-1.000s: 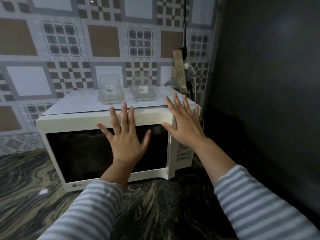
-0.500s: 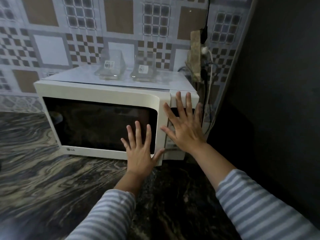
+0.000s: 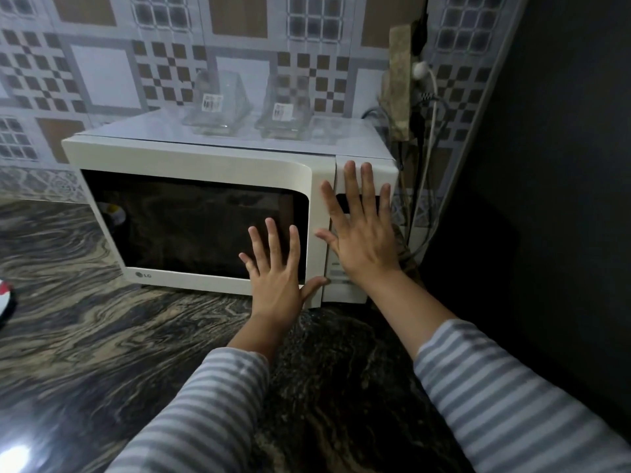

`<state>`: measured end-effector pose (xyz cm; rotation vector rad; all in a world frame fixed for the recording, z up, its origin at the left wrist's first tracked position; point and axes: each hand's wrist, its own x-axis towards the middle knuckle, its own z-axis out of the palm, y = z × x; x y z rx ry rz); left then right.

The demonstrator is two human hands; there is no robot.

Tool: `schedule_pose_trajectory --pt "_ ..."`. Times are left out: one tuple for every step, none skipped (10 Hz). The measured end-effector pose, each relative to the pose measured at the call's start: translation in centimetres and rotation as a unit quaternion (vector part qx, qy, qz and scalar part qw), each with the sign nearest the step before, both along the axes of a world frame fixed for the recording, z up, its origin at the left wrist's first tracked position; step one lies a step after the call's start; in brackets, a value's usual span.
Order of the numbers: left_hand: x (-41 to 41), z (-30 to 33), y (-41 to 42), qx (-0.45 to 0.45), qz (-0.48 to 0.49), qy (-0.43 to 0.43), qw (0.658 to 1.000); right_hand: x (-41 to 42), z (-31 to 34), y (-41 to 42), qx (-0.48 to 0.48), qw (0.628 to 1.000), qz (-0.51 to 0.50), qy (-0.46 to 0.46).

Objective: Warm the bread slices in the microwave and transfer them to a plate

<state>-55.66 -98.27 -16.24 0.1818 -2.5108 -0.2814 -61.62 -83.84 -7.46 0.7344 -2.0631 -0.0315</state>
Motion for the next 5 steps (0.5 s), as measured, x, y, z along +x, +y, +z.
schedule_pose_trajectory --pt "-0.3 0.4 0.1 -0.003 0.009 -0.017 1.000 -0.1 -0.2 -0.2 0.003 1.000 -0.013 -0.001" --pt "-0.7 0.9 0.3 -0.003 0.014 -0.038 0.999 0.1 -0.1 -0.7 0.000 0.999 -0.037 -0.007" --pt "-0.2 1.0 0.3 -0.004 0.023 -0.059 0.998 0.2 -0.3 -0.6 0.014 0.999 -0.041 -0.009" --pt "0.5 2.1 0.3 0.000 0.003 -0.103 0.995 0.9 0.6 -0.7 0.027 0.997 -0.056 -0.036" --pt "2.8 3.5 -0.3 -0.010 -0.018 -0.118 0.993 3.4 1.5 0.0 0.022 0.993 -0.029 -0.110"
